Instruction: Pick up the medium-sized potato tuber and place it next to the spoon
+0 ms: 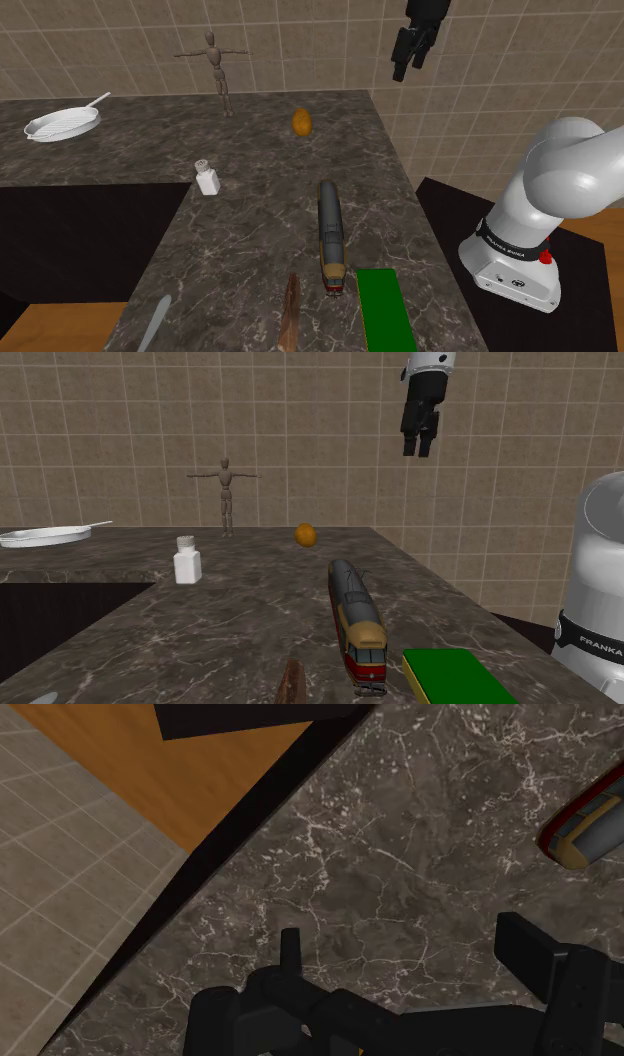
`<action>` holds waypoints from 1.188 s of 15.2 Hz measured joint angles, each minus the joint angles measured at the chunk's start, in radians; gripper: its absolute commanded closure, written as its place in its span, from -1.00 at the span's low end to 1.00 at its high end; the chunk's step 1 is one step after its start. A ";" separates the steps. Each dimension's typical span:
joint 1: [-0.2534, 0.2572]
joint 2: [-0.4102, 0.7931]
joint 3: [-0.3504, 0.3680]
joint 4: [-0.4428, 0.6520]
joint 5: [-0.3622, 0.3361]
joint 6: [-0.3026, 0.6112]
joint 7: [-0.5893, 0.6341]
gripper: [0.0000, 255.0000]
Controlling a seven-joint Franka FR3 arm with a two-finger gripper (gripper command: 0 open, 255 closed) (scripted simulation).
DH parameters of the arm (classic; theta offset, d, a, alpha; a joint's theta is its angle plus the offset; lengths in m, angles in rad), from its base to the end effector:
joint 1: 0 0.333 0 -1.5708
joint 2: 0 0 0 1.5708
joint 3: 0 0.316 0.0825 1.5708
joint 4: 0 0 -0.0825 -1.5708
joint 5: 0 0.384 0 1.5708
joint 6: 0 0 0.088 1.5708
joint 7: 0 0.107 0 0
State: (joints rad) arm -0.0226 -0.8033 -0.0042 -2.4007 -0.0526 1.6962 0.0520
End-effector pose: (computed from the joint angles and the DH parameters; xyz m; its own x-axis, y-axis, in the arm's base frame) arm 0.3138 -0.0138 0.5864 0.9924 -0.0710 0.1009 -0.0758 -0.9961 0.0443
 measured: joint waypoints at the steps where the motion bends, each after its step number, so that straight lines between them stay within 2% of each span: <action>1: 0.000 0.000 0.000 0.000 0.000 0.000 0.000 -1.00; 8: -0.024 0.237 0.058 0.079 0.015 0.132 0.144 -1.00; 18: -0.068 0.654 0.105 0.329 -0.016 0.253 0.364 -1.00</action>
State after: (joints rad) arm -0.0909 -0.1491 0.1013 -2.0721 -0.0689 1.9490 0.4163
